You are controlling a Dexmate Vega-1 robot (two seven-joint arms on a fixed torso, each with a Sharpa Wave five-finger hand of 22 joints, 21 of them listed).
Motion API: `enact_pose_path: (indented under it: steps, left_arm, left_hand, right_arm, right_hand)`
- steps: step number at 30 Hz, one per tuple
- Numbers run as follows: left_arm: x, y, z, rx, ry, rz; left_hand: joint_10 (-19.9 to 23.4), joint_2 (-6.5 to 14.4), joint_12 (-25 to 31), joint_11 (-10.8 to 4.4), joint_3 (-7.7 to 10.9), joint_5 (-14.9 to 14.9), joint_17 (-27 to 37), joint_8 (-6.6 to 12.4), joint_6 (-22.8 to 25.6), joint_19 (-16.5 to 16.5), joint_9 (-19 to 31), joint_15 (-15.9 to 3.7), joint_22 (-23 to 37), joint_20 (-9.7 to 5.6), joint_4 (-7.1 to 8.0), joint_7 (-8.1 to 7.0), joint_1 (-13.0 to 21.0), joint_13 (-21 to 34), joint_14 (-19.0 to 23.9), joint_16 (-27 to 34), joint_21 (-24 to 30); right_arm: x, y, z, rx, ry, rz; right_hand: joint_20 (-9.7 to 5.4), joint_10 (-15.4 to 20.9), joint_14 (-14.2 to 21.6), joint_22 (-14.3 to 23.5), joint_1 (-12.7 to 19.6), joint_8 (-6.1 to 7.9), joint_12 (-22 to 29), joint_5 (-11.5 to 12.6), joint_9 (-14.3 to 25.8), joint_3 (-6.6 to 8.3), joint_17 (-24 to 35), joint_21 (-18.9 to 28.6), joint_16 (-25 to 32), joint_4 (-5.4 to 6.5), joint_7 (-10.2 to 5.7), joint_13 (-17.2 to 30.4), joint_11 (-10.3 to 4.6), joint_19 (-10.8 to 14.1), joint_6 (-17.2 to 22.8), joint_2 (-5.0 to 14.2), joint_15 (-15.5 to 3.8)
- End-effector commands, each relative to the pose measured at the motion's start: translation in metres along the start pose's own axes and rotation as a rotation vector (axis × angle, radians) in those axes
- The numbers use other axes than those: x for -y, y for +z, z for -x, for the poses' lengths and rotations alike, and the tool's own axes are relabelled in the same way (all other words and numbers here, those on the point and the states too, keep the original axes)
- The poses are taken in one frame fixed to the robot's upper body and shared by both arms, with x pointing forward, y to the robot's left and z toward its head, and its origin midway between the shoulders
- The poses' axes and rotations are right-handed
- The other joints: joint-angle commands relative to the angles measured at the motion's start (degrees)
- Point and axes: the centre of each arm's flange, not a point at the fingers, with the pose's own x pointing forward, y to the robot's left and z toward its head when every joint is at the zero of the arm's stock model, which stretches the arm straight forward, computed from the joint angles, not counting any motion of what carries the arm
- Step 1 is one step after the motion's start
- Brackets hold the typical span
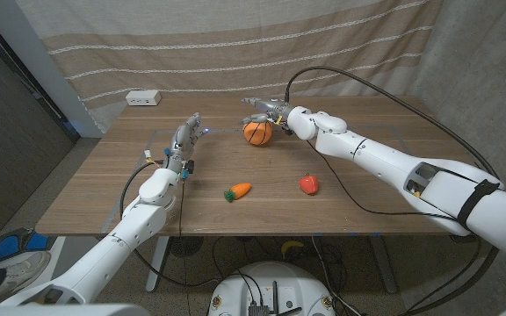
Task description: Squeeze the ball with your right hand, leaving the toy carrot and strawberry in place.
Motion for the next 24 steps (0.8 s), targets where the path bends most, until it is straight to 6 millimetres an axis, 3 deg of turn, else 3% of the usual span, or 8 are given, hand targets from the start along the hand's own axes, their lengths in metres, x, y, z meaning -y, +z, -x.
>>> enact_pose_path:
  steps: [1, 9, 15, 17, 22, 23, 24]
  left_arm:
    - [-0.002, 0.000, 0.000, -0.003, 0.006, 0.002]
    - [-0.003, -0.001, -0.001, -0.003, 0.001, -0.002]
    - [-0.003, -0.001, -0.003, -0.005, 0.002, 0.003]
    - [-0.003, -0.001, -0.004, -0.004, -0.003, -0.001]
    - [-0.004, -0.001, -0.006, -0.005, -0.005, -0.002]
    - [-0.004, -0.001, -0.007, -0.005, -0.004, 0.000]
    - [-0.004, -0.001, -0.007, -0.004, -0.006, -0.003]
  left_hand:
    - [-0.2, 1.3, 0.4, 0.39, 0.12, 0.0, 0.1, 0.24, 0.3, 0.3, 0.2, 0.15, 0.3, 0.18, -0.21, 0.00, -0.4, 0.2, 0.1, 0.2, -0.2]
    - [-0.2, 1.3, 0.3, 0.40, 0.14, 0.0, 0.1, 0.24, 0.3, 0.4, 0.2, 0.13, 0.3, 0.27, -0.25, -0.02, -0.4, 0.2, 0.1, 0.2, -0.3]
    - [-0.2, 1.3, 0.4, 0.43, 0.15, 0.0, 0.1, 0.22, 0.3, 0.5, 0.2, 0.15, 0.3, 0.30, -0.29, -0.01, -0.5, 0.2, 0.1, 0.2, -0.4]
    - [-0.2, 1.3, 0.3, 0.48, 0.15, 0.0, 0.1, 0.22, 0.3, 0.5, 0.2, 0.14, 0.3, 0.29, -0.31, -0.07, -0.5, 0.2, 0.1, 0.1, -0.4]
    - [-0.2, 1.2, 0.3, 0.42, 0.14, 0.0, 0.1, 0.21, 0.3, 0.5, 0.2, 0.13, 0.3, 0.30, -0.33, -0.07, -0.5, 0.2, 0.1, 0.1, -0.5]
    - [-0.2, 1.3, 0.3, 0.44, 0.14, 0.0, 0.1, 0.21, 0.3, 0.5, 0.2, 0.16, 0.3, 0.30, -0.34, -0.07, -0.5, 0.2, 0.1, 0.2, -0.5]
    - [-0.2, 1.3, 0.3, 0.42, 0.14, 0.0, 0.0, 0.21, 0.3, 0.5, 0.2, 0.15, 0.3, 0.31, -0.36, -0.03, -0.5, 0.2, 0.1, 0.1, -0.5]
  right_arm:
    - [-0.007, 0.003, -0.009, -0.019, 0.053, 0.029]
    - [-0.011, 0.002, -0.014, -0.064, 0.104, 0.055]
    - [-0.014, 0.000, -0.019, -0.130, 0.160, 0.084]
    - [-0.015, -0.001, -0.021, -0.148, 0.178, 0.094]
    - [-0.017, -0.001, -0.024, -0.199, 0.230, 0.127]
    - [-0.018, -0.001, -0.025, -0.211, 0.241, 0.135]
    - [-0.018, -0.001, -0.026, -0.219, 0.245, 0.143]
  right_hand:
    - [0.23, -0.7, 0.5, 0.1, 1.2, 0.44, 0.3, 0.4, 0.0, -0.15, -0.1, 0.0, 0.5, -0.17, -0.50, 0.0, 0.08, 0.6, -0.6, 0.21, 0.69]
    - [0.42, -1.1, 0.3, 0.0, 1.8, 1.09, 0.4, 0.7, 0.0, -0.20, -0.3, -0.3, 0.4, -0.26, -2.61, 0.0, 0.67, 0.0, 0.5, 0.06, 1.34]
    - [0.21, -2.8, 1.2, 0.1, 2.4, 0.92, 0.3, 1.2, -0.1, -0.49, -0.7, 0.1, 0.7, -0.21, -6.35, -0.2, 0.24, 1.5, 0.1, -0.29, 1.40]
    - [-0.04, -4.1, 2.6, 0.2, 3.1, 0.61, 0.3, 1.6, -0.1, -0.73, -1.0, 1.1, 1.2, -0.20, -7.33, -0.3, -0.11, 4.5, -1.2, -0.52, 1.03]
    - [-0.55, -5.6, 6.7, 0.1, 6.9, 0.43, 0.8, 3.1, -0.2, -1.11, -1.6, 4.0, 2.4, -0.73, -7.44, -0.6, -0.65, 14.5, -4.1, -1.53, -0.34]
    - [-1.66, -6.0, 7.9, 0.1, 8.0, 0.36, 0.8, 3.5, -0.1, -1.28, -1.6, 4.6, 2.7, -0.69, -7.45, -0.7, -0.80, 16.9, -5.3, -1.78, -1.27]
    - [-1.95, -6.2, 8.8, 0.1, 8.4, 0.31, 0.8, 3.6, -0.1, -1.38, -1.6, 4.8, 3.1, -0.65, -7.45, -0.7, -0.89, 17.6, -6.0, -1.85, -1.72]
